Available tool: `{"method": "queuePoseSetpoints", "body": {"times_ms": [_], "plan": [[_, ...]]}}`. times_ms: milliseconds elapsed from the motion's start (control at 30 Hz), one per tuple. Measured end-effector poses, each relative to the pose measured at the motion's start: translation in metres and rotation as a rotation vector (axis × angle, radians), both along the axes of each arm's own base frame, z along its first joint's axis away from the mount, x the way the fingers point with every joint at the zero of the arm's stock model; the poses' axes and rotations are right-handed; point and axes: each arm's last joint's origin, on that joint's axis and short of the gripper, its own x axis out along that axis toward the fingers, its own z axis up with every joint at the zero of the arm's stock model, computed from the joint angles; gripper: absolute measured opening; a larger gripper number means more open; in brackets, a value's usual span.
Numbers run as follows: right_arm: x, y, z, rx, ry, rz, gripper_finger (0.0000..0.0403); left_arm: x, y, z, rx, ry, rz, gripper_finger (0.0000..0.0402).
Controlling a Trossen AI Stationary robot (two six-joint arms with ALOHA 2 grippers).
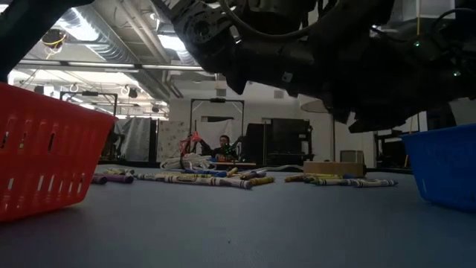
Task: Sort crayons
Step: Put the gray crayon into the orange bin
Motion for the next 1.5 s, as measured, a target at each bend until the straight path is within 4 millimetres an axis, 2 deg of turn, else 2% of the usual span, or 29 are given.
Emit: {"method": "queuePoseSetpoints", "body": {"times_ms": [100, 233, 433, 533, 667, 967, 1100, 1267, 1367, 1500], "plan": [[0.001, 0.001, 0.001, 0.043, -0.029, 0.037, 0.0117, -0.004, 0.015, 0.028, -0.003, -0.001, 0.020, 0.0118], [0.002, 0.003, 0.001, 0.086, -0.059, 0.104, 0.0117, -0.019, 0.039, 0.065, 0.021, 0.091, 0.060, 0.0108], [0.003, 0.005, 0.004, 0.126, -0.108, 0.146, 0.0117, -0.057, 0.061, 0.129, 0.088, 0.123, 0.081, 0.0097], [0.007, 0.008, 0.007, 0.107, -0.136, 0.188, 0.0117, -0.083, 0.066, 0.144, 0.098, 0.115, 0.095, 0.0093], [0.015, 0.018, 0.014, 0.057, -0.187, 0.263, 0.0117, -0.126, 0.072, 0.140, 0.090, 0.126, 0.179, 0.0093], [0.030, 0.047, 0.023, -0.026, -0.243, 0.325, 0.0117, -0.225, 0.077, 0.104, -0.016, 0.041, 0.360, 0.0097], [0.035, 0.060, 0.031, -0.012, -0.220, 0.399, 0.0117, -0.259, 0.077, 0.089, -0.074, 0.013, 0.394, 0.0095], [0.040, 0.076, 0.048, 0.020, -0.157, 0.500, 0.0117, -0.285, 0.078, 0.075, -0.094, 0.000, 0.410, 0.0092], [0.042, 0.083, 0.058, 0.029, -0.120, 0.546, 0.0117, -0.291, 0.078, 0.072, -0.096, -0.010, 0.409, 0.0094], [0.044, 0.089, 0.061, 0.053, -0.041, 0.584, 0.0117, -0.292, 0.078, 0.069, -0.094, -0.001, 0.410, 0.0097]]}}
